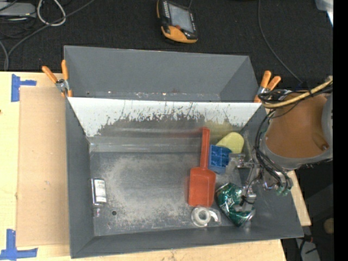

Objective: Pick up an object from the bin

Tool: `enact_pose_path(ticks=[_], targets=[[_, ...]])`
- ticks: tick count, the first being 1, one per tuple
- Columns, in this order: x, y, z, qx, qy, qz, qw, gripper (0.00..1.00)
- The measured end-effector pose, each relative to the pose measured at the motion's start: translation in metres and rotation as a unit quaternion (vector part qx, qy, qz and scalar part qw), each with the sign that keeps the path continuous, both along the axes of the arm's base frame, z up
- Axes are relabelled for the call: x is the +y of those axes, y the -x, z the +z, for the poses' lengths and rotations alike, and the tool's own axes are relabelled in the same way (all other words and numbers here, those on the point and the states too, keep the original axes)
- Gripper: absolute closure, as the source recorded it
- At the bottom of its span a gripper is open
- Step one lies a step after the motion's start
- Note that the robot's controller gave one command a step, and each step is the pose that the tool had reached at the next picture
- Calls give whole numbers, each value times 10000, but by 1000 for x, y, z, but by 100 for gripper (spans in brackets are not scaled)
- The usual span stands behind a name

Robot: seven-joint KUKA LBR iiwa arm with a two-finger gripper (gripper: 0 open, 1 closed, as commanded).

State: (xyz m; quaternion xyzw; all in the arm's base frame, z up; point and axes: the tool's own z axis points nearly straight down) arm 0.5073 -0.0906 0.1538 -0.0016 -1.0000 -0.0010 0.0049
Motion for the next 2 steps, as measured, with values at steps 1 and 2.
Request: enact_pose_path(ticks=[1,2], targets=[[0,-2,4,-41,7,24,10000,0],[-54,-7,-83,-16,-4,-1476,9890,0]])
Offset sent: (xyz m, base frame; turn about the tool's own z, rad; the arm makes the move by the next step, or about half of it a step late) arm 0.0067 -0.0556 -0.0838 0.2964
